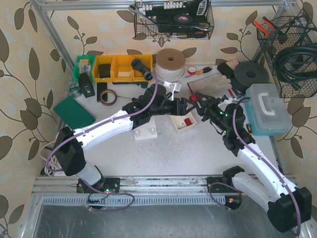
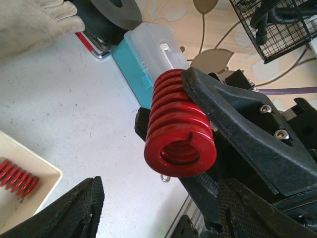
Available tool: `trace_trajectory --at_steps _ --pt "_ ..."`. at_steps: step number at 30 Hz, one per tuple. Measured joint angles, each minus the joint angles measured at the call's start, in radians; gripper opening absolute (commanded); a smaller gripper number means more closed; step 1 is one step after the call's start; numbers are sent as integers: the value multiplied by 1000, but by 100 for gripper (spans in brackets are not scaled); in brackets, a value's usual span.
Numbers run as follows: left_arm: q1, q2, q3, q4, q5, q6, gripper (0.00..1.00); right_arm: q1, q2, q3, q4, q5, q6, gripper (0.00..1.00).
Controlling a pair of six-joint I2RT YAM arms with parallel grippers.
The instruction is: Install the large spring
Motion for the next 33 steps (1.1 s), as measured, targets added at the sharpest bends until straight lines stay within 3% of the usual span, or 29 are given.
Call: trace_trajectory --at_steps 16,33 --pt "2 67 154 -77 12 82 49 0 -13 0 -2 36 0 0" --pt "9 69 161 -100 14 85 52 10 -20 0 2 45 8 0"
